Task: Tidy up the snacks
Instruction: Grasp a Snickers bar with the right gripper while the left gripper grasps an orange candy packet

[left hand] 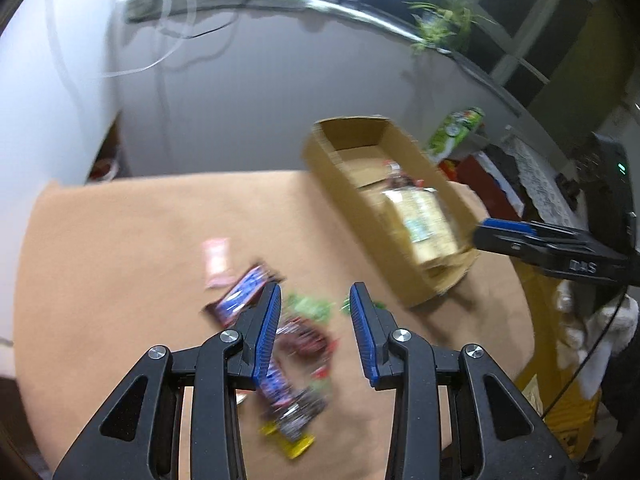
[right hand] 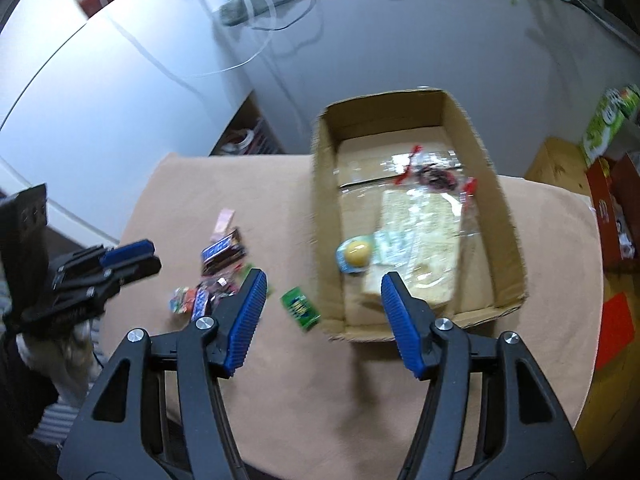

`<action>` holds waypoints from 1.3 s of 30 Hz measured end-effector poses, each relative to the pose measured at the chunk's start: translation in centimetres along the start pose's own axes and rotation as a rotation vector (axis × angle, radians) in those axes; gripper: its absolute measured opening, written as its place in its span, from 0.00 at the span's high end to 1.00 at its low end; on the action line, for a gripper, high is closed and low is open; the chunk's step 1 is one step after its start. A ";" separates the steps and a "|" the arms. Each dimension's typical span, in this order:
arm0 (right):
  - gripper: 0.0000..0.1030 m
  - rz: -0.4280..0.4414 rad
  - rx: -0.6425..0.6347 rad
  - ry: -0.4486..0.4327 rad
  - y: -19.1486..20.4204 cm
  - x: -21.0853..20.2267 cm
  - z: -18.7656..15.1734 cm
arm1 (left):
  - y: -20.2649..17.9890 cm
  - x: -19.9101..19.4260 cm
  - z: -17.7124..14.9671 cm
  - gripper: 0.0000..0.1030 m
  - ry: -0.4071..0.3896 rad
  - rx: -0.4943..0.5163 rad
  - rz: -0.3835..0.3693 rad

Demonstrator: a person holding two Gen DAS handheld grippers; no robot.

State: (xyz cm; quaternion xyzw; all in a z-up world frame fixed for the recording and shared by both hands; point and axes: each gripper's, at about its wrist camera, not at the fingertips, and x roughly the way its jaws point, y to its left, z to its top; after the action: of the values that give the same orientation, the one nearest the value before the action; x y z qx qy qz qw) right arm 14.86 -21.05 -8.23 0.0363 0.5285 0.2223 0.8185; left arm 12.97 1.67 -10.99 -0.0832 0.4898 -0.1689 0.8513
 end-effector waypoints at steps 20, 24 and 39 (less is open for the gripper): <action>0.39 0.133 -0.151 0.174 9.7 6.4 -5.1 | 6.3 0.3 -6.8 0.67 0.083 -0.063 0.123; 0.39 0.195 -0.130 0.228 11.3 8.8 -4.7 | 6.5 1.2 -7.3 0.67 0.106 -0.023 0.112; 0.53 0.226 -0.055 0.335 12.9 14.9 -3.5 | 5.6 3.6 -7.5 0.67 0.155 0.127 0.068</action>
State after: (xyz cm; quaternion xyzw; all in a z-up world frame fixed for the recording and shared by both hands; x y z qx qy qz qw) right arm 12.68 -4.13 -18.59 0.0356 0.6434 0.3297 0.6899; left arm 9.30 5.75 -19.46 0.0010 0.5450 -0.1765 0.8197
